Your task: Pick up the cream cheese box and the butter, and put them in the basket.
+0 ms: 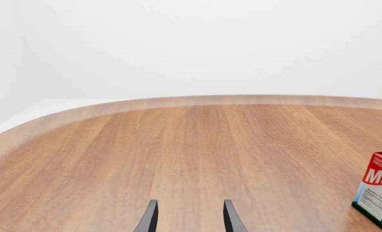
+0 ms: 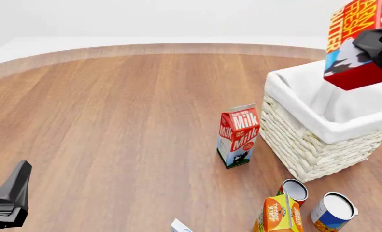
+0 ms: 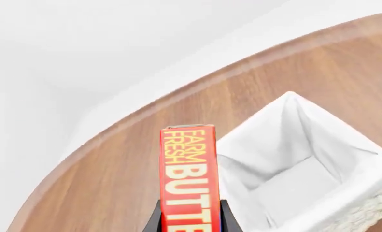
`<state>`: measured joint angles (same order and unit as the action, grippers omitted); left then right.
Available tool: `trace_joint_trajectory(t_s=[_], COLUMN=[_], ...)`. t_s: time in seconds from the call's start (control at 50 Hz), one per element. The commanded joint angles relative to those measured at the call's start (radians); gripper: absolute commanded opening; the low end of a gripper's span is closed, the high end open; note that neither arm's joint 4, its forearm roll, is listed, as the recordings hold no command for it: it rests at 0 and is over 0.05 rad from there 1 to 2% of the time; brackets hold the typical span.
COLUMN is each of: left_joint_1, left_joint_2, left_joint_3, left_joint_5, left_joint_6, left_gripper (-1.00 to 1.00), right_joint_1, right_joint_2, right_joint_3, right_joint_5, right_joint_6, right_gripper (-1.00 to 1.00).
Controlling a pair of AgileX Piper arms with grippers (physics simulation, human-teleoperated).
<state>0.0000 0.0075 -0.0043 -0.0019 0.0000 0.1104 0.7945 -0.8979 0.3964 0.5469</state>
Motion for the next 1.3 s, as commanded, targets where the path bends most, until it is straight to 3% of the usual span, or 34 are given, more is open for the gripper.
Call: trace_joint_trajectory(t_s=[0.02, 0.18, 0.68, 0.76, 1.0, 1.14, 1.3], left_joint_1=[0.000, 0.000, 0.000, 0.000, 0.000, 0.000, 0.000], left_joint_2=[0.000, 0.000, 0.000, 0.000, 0.000, 0.000, 0.000], left_joint_3=[0.000, 0.000, 0.000, 0.000, 0.000, 0.000, 0.000], left_joint_5=[0.000, 0.000, 0.000, 0.000, 0.000, 0.000, 0.000], left_joint_6=[0.000, 0.000, 0.000, 0.000, 0.000, 0.000, 0.000], left_gripper=[1.00, 1.00, 1.00, 1.00, 1.00, 1.00, 1.00], right_joint_1=[-0.017, -0.021, -0.050, -0.071, -0.067, -0.077, -0.080], right_joint_2=[-0.053, -0.092, -0.101, -0.114, -0.166, -0.148, -0.112], right_joint_3=[0.058, 0.129, 0.229, 0.268, 0.317, 0.355, 0.359], right_joint_5=[-0.061, -0.115, -0.221, -0.259, -0.292, -0.360, -0.405], right_joint_6=[0.089, 0.157, 0.241, 0.290, 0.349, 0.403, 0.418], right_gripper=[-1.00, -1.00, -1.00, -1.00, -1.00, -1.00, -1.00])
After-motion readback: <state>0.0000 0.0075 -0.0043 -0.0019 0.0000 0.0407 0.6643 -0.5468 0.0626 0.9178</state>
